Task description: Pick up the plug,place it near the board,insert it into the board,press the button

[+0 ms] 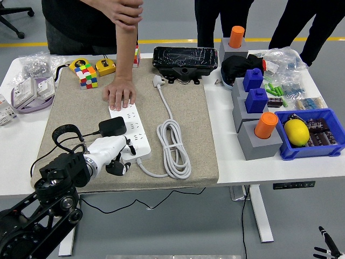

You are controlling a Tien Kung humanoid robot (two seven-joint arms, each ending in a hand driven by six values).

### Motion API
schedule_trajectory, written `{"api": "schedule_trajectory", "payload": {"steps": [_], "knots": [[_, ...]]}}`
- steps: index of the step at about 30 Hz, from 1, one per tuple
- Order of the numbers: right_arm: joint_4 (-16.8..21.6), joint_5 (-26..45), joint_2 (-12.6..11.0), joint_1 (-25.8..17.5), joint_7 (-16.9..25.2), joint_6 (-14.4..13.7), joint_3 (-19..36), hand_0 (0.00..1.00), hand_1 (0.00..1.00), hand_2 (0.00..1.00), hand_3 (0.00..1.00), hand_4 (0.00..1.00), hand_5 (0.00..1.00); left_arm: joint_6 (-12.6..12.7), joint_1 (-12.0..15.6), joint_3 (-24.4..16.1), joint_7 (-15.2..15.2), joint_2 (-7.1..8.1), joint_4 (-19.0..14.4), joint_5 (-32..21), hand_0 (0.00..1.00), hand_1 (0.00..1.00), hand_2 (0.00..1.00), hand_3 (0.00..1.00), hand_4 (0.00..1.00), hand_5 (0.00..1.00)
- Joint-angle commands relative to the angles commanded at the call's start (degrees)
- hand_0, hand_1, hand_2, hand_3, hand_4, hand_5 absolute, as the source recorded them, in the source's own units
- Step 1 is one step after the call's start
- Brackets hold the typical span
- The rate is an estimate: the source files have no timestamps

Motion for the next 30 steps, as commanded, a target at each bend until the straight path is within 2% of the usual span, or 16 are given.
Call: {"api": "schedule_trajectory", "payload": {"steps": [5,18,30], "knots": [[0.0,0.12,0.05,-0.01,0.07,0.02,-0.13,0.787,0.714,0.682,0.667,0.998,0.998,0.06,-0.36,-0.02,-0.15,-0.05,-0.76,0.07,0.178,0.002,0.117,0.665,0.588,0.002],[0.0,0.0,0.05,-0.13,0.08,0.01,0.0,0.787,0.715,0.681,0.667,0.998,0.998,0.83,-0.19,-0.38,-1.07,-0.5,2.11,0.3,0.175,0.002,0.115,0.744,0.563,0.002],[0.0,-0.16,0.0,0.18,0.14,-0.08,0.41,0.787,0.715,0.682,0.667,0.998,0.998,1.25,-0.31,-0.4,-1.4,-0.79,2.6,0.54,0.178,0.002,0.116,0.733,0.563,0.002]]}}
